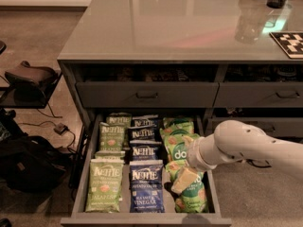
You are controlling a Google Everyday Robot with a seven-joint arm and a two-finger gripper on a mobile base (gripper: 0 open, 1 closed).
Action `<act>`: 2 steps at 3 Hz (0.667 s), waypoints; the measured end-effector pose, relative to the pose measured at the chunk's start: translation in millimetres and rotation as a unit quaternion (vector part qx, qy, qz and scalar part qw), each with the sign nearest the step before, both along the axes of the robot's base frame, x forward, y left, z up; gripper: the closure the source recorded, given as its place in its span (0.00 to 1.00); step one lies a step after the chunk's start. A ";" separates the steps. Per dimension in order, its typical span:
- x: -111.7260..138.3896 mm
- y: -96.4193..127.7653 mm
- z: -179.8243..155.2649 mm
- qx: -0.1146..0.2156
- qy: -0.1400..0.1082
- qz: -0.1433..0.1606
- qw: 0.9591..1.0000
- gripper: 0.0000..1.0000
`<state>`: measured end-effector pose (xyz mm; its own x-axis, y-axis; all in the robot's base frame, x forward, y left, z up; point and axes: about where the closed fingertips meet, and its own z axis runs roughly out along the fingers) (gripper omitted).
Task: Pick blue chip bag from middle drawer and place on counter
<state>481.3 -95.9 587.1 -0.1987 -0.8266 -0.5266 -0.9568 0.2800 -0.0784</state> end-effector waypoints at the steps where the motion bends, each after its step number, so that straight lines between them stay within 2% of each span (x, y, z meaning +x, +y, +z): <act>1: -3.9 35.3 -14.6 0.033 0.011 0.042 0.999 0.00; 2: -2.4 64.8 -36.8 0.054 0.019 0.066 0.996 0.00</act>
Offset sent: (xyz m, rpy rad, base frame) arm 0.0019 0.0990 -0.0613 0.1583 0.0533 0.1865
